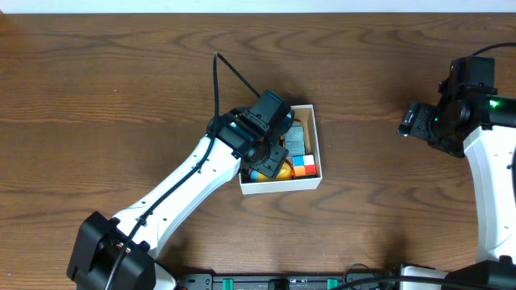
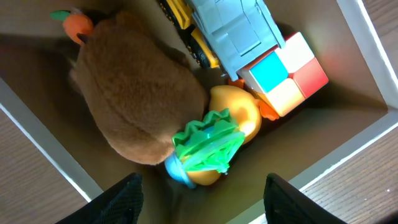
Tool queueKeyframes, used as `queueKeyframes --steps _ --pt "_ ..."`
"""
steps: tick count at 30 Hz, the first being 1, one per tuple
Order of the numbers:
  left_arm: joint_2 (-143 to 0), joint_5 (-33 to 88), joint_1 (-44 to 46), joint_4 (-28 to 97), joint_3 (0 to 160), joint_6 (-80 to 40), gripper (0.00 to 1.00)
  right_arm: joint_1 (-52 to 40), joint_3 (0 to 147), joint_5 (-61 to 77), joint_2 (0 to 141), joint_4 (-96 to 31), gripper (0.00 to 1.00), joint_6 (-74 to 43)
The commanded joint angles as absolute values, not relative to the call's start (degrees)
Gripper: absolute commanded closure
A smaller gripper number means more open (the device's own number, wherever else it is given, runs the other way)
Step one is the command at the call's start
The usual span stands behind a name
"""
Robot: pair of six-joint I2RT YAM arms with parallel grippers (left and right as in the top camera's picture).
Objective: Pack container
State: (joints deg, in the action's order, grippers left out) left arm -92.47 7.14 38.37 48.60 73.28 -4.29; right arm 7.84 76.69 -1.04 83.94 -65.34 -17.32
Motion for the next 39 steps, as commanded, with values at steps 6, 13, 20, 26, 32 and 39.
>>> queueKeyframes --steps 6,13,20,26,32,39 --pt "-87.7 -1.41 37.36 49.15 73.03 -4.6 0.37 8.19 76.38 -1.26 84.01 -65.1 0.13 -15.97" --pt "-76.6 -4.56 25.52 49.98 73.03 -5.3 0.35 7.55 77.01 -1.48 83.99 -62.02 0.17 -13.65" --pt "-70.59 -4.58 6.35 49.39 73.03 -5.67 0.02 3.55 77.78 -2.9 84.01 -54.06 0.07 -12.05" --pt "-71.05 -4.58 -1.06 49.28 73.03 -5.67 0.02 1.96 77.78 -4.8 84.01 -45.15 0.01 -11.05" --pt "-70.96 -4.49 -2.57 47.83 73.01 -5.61 0.02 1.89 77.78 -3.62 83.37 -42.94 0.01 -7.64" --pt "-63.68 3.11 -2.57 49.47 72.62 1.72 0.02 1.85 77.56 -7.77 75.0 -48.75 0.01 -11.55"
